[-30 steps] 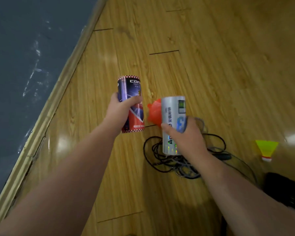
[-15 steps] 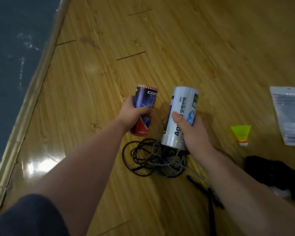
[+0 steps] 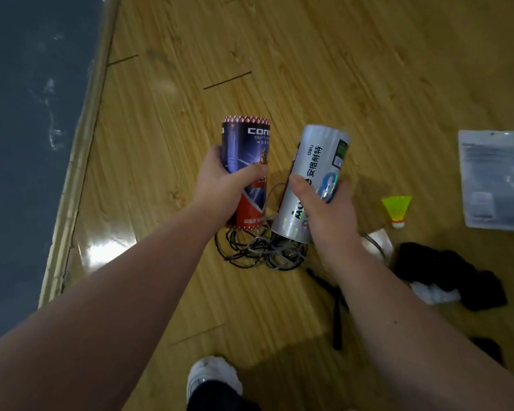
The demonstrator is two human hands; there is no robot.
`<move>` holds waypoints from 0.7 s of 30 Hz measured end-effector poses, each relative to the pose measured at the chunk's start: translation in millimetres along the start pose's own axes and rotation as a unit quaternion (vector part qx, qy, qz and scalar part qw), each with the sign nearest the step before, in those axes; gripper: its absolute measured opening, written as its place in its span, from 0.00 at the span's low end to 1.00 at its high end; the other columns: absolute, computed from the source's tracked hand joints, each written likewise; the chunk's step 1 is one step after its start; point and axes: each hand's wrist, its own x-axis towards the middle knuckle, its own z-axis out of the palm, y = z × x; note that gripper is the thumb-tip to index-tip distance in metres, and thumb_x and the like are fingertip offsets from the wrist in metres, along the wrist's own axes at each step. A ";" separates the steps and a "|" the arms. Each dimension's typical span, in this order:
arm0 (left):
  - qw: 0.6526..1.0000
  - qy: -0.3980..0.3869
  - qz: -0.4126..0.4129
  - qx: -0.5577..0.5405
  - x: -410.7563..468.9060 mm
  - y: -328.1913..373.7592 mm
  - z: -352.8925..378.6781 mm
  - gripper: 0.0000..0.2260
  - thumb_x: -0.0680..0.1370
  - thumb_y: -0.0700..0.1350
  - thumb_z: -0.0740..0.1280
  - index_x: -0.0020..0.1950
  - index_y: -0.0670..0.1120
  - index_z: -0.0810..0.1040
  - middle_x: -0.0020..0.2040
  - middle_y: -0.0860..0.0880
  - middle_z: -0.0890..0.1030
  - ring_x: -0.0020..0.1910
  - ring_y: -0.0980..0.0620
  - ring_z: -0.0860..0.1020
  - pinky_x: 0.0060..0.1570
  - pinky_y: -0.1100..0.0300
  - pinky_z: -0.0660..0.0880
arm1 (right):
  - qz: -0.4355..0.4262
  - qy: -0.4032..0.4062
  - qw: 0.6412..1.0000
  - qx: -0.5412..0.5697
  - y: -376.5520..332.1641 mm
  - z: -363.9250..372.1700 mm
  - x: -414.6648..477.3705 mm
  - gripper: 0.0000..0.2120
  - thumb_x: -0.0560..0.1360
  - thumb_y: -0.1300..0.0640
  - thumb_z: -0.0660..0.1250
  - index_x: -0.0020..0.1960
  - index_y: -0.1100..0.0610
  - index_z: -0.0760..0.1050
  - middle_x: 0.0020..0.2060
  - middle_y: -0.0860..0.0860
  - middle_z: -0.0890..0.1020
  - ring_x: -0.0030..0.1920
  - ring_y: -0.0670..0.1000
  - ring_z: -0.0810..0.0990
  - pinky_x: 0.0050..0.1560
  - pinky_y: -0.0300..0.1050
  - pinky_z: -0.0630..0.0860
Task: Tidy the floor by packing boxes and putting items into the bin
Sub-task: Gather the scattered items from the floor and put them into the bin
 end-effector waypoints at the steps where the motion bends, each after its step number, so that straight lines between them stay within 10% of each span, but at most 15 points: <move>1: 1.000 0.000 0.003 0.008 -11.5 17.7 5.0 0.18 0.67 0.44 0.77 0.51 0.53 0.72 0.46 0.52 0.80 0.36 0.62 0.82 0.31 0.69 0.75 | -0.004 0.005 1.000 -0.004 -13.8 -8.7 -12.8 0.15 0.70 0.46 0.76 0.50 0.47 0.72 0.44 0.45 0.82 0.37 0.37 0.82 0.29 0.29 0.73; 10: 0.995 -0.031 0.013 0.091 -169.2 238.7 29.2 0.18 0.65 0.50 0.77 0.47 0.57 0.71 0.43 0.55 0.79 0.35 0.65 0.79 0.27 0.73 0.71 | -0.014 0.035 0.998 -0.046 -225.3 -136.8 -165.1 0.17 0.69 0.46 0.76 0.53 0.45 0.73 0.43 0.42 0.82 0.39 0.37 0.82 0.31 0.29 0.74; 15: 0.986 -0.124 0.013 0.113 -276.9 412.6 32.6 0.18 0.67 0.49 0.77 0.47 0.55 0.70 0.48 0.50 0.79 0.44 0.51 0.81 0.42 0.55 0.76 | -0.027 0.059 0.996 -0.063 -384.5 -212.2 -287.4 0.17 0.70 0.45 0.75 0.54 0.43 0.71 0.43 0.34 0.82 0.42 0.37 0.82 0.32 0.29 0.75; 21: 0.949 -0.256 0.075 0.167 -403.1 530.0 55.7 0.22 0.61 0.57 0.76 0.49 0.55 0.72 0.47 0.51 0.81 0.39 0.53 0.83 0.37 0.57 0.76 | -0.054 0.173 0.983 -0.039 -477.9 -277.6 -446.9 0.23 0.63 0.33 0.71 0.54 0.37 0.70 0.46 0.36 0.82 0.43 0.39 0.83 0.33 0.36 0.79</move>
